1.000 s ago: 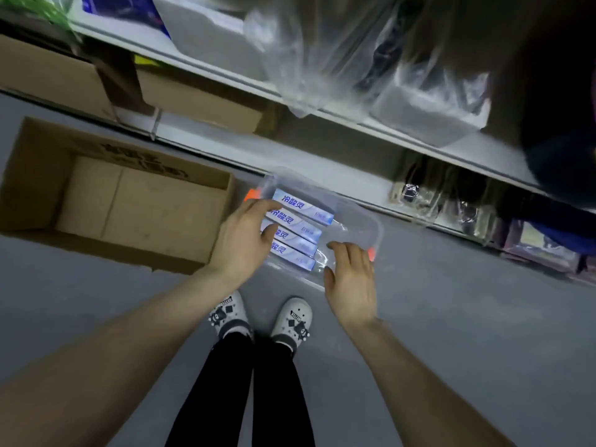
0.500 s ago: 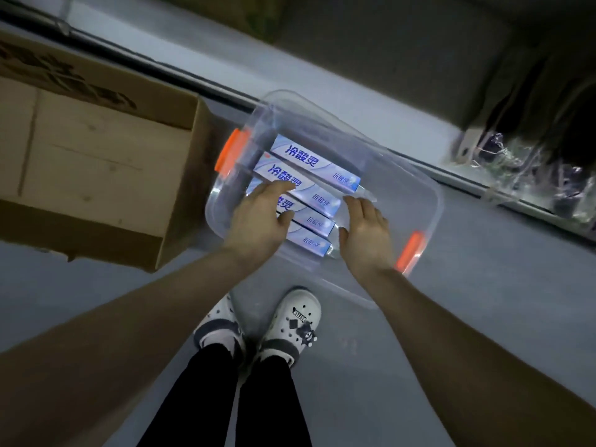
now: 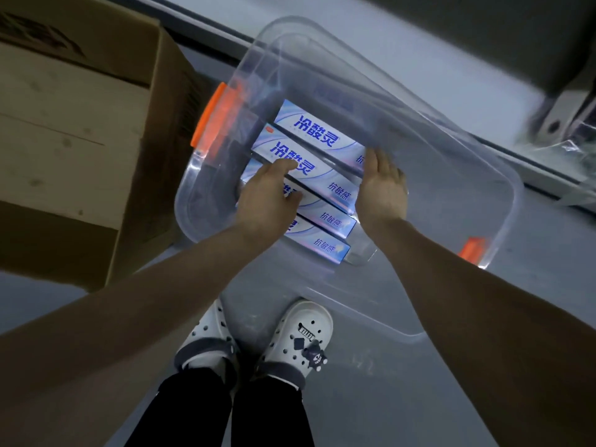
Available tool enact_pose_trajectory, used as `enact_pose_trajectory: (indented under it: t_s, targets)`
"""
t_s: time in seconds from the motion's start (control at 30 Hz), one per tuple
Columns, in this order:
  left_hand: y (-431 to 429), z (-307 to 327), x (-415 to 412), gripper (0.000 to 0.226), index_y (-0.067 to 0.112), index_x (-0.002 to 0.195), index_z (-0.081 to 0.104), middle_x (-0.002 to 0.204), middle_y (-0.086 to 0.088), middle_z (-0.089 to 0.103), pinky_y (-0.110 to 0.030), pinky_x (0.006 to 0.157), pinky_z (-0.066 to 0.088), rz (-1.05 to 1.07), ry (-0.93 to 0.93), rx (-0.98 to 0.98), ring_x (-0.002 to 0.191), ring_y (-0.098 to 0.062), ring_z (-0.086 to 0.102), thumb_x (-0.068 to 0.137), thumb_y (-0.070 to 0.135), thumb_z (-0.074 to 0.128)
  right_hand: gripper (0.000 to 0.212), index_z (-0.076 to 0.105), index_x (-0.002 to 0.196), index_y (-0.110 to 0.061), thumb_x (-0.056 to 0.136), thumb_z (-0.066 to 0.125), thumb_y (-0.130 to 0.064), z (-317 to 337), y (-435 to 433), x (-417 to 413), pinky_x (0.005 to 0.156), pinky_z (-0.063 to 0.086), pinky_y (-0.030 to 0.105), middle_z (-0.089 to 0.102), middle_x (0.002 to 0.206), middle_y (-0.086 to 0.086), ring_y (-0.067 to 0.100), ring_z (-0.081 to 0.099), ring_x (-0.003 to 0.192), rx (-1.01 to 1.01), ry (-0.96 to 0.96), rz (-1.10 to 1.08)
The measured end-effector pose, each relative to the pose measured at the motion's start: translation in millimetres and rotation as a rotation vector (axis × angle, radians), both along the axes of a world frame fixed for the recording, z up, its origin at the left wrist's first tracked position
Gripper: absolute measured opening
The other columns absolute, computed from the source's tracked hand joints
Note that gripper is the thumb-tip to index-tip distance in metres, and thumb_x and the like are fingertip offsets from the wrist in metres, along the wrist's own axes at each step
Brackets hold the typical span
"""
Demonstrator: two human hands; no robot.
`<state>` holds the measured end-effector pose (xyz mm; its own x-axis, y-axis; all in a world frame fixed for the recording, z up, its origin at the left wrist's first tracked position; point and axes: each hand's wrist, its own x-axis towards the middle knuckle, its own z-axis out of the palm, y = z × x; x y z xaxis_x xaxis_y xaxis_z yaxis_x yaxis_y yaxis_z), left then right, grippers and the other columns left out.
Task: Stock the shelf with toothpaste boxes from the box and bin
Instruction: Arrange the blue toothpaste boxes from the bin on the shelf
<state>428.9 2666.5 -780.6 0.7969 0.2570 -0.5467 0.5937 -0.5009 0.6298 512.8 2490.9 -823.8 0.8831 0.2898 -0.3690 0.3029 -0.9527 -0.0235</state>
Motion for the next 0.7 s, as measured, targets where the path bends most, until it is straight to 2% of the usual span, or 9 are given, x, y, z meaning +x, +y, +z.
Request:
enact_pose_trajectory:
  t_s: [0.1, 0.13, 0.2, 0.27, 0.37, 0.5, 0.57, 0.63, 0.7]
  targets:
    - [1, -6, -2, 0.045, 0.013, 0.134, 0.053, 0.130, -0.007, 0.058, -0.034, 0.097, 0.044, 0.004, -0.003, -0.009, 0.117, -0.022, 0.055, 0.090, 0.014, 0.064, 0.049, 0.065, 0.107, -0.003, 0.069, 0.034, 0.003, -14, -1, -4, 0.070, 0.050, 0.035, 0.063, 0.085, 0.014, 0.032, 0.062, 0.074, -0.072, -0.097, 0.040]
    - [1, -6, -2, 0.045, 0.013, 0.134, 0.053, 0.130, -0.007, 0.058, -0.033, 0.096, 0.044, 0.000, 0.000, -0.009, 0.117, -0.022, 0.055, 0.090, 0.014, 0.064, 0.046, 0.066, 0.098, -0.006, 0.068, 0.032, 0.003, -16, -2, -4, 0.063, 0.050, 0.032, 0.061, 0.076, 0.011, 0.029, 0.060, 0.064, -0.087, -0.075, 0.044]
    - [2, -8, -2, 0.046, 0.013, 0.134, 0.053, 0.131, -0.007, 0.057, -0.033, 0.097, 0.044, -0.007, 0.013, -0.018, 0.118, -0.022, 0.054, 0.089, 0.015, 0.064, 0.045, 0.066, 0.089, -0.008, 0.067, 0.030, 0.008, -21, -5, -5, 0.057, 0.048, 0.029, 0.060, 0.071, 0.008, 0.026, 0.059, 0.058, -0.088, -0.037, 0.013]
    - [2, -7, -1, 0.047, 0.013, 0.135, 0.053, 0.131, -0.008, 0.057, -0.034, 0.098, 0.043, -0.012, 0.035, -0.025, 0.119, -0.022, 0.054, 0.089, 0.015, 0.064, 0.044, 0.064, 0.097, 0.000, 0.070, 0.032, 0.013, -17, -2, -7, 0.062, 0.051, 0.033, 0.062, 0.079, 0.015, 0.031, 0.063, 0.067, -0.089, -0.001, -0.037]
    - [0, -4, -1, 0.046, 0.013, 0.135, 0.053, 0.130, -0.009, 0.057, -0.034, 0.098, 0.044, -0.016, 0.071, -0.027, 0.118, -0.023, 0.055, 0.090, 0.015, 0.064, 0.045, 0.054, 0.110, 0.016, 0.065, 0.052, 0.022, -3, 1, -11, 0.079, 0.050, 0.047, 0.057, 0.097, 0.031, 0.045, 0.057, 0.086, -0.068, 0.069, -0.109]
    - [-7, 7, 3, 0.046, 0.011, 0.133, 0.053, 0.127, -0.008, 0.060, -0.034, 0.098, 0.044, 0.091, 0.150, -0.111, 0.113, -0.023, 0.058, 0.090, 0.017, 0.066, 0.038, 0.043, 0.126, 0.008, 0.088, 0.046, 0.006, 21, -10, -8, 0.096, 0.035, 0.043, 0.043, 0.127, 0.025, 0.038, 0.042, 0.115, 0.025, 0.139, -0.170]
    - [-14, 16, 7, 0.047, 0.011, 0.133, 0.053, 0.124, -0.006, 0.060, -0.033, 0.098, 0.044, 0.156, 0.202, -0.171, 0.111, -0.022, 0.058, 0.089, 0.022, 0.066, 0.040, 0.044, 0.129, 0.009, 0.090, 0.047, 0.003, 37, -13, -15, 0.098, 0.033, 0.044, 0.043, 0.130, 0.025, 0.040, 0.043, 0.115, 0.036, 0.166, -0.119]
    - [-21, 23, 11, 0.053, 0.011, 0.131, 0.053, 0.121, -0.006, 0.061, -0.036, 0.097, 0.045, 0.233, 0.237, -0.252, 0.109, -0.022, 0.059, 0.085, 0.031, 0.070, 0.043, 0.043, 0.133, 0.010, 0.091, 0.051, 0.000, 53, -14, -27, 0.095, 0.034, 0.046, 0.046, 0.128, 0.028, 0.044, 0.046, 0.112, 0.169, 0.230, -0.145]
    - [-26, 30, 15, 0.057, 0.013, 0.117, 0.057, 0.112, -0.004, 0.065, -0.037, 0.095, 0.049, 0.372, 0.254, -0.349, 0.103, -0.020, 0.063, 0.073, 0.044, 0.075, 0.046, 0.042, 0.138, 0.004, 0.094, 0.054, -0.006, 69, -12, -40, 0.090, 0.038, 0.043, 0.046, 0.129, 0.027, 0.044, 0.050, 0.110, 0.282, 0.346, -0.182]
